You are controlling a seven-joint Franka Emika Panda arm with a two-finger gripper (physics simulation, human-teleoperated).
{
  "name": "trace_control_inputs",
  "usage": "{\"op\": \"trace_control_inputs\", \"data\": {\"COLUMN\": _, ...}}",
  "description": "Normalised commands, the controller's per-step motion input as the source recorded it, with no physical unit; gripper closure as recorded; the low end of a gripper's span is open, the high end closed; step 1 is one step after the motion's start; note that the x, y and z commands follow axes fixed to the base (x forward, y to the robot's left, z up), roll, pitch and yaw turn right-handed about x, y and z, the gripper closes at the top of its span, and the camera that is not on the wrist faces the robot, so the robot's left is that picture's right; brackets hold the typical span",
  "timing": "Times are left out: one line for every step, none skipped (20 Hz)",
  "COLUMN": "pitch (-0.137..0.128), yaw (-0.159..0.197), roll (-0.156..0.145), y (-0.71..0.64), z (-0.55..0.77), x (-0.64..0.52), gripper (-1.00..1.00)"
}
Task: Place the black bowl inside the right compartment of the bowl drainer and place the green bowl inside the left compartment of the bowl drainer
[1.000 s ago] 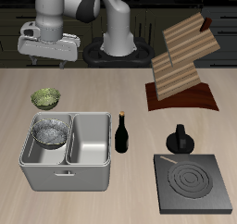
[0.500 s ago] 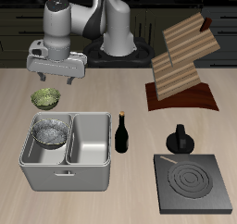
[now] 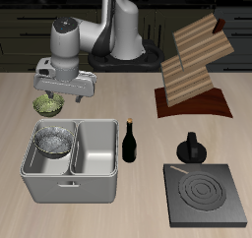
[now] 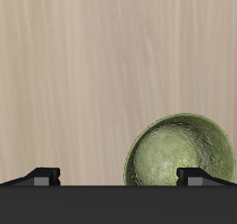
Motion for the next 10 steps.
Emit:
{"op": "trace_control_inputs", "data": {"pitch": 0.007, "yaw": -0.017, "roll": -0.001, "y": 0.05, "z": -0.03, "x": 0.05, "gripper": -1.00}}
{"op": "trace_control_inputs", "data": {"pitch": 0.035, "yaw": -0.009, "roll": -0.013, "y": -0.04, "z": -0.35, "x": -0.03, "gripper": -1.00}}
{"op": "trace_control_inputs", "data": {"pitch": 0.018, "yaw": -0.046, "roll": -0.001, "y": -0.07, "z": -0.19, "x": -0.04, "gripper": -1.00}}
{"op": "trace_control_inputs", "data": {"pitch": 0.019, "yaw": -0.017, "roll": -0.048, "y": -0.05, "z": -0.15, "x": -0.02, "gripper": -1.00}}
{"op": "trace_control_inputs", "data": {"pitch": 0.002, "yaw": -0.024, "roll": 0.009, "y": -0.01, "z": -0.14, "x": -0.07, "gripper": -1.00}}
{"op": "trace_control_inputs", "data": {"pitch": 0.012, "yaw": -0.025, "roll": -0.010, "y": -0.07, "z": -0.17, "x": -0.04, "gripper": -1.00}}
{"op": "trace_control_inputs", "data": {"pitch": 0.026, "yaw": -0.020, "roll": -0.041, "y": -0.01, "z": -0.20, "x": 0.02, "gripper": -1.00}}
{"op": "trace_control_inputs", "data": {"pitch": 0.031, "yaw": -0.049, "roll": -0.004, "y": -0.09, "z": -0.22, "x": -0.02, "gripper": -1.00}}
{"op": "trace_control_inputs", "data": {"pitch": 0.072, "yaw": -0.045, "roll": -0.066, "y": -0.35, "z": -0.59, "x": -0.16, "gripper": -1.00}}
{"op": "trace_control_inputs", "data": {"pitch": 0.022, "yaw": -0.027, "roll": -0.004, "y": -0.06, "z": -0.13, "x": -0.01, "gripper": -1.00}}
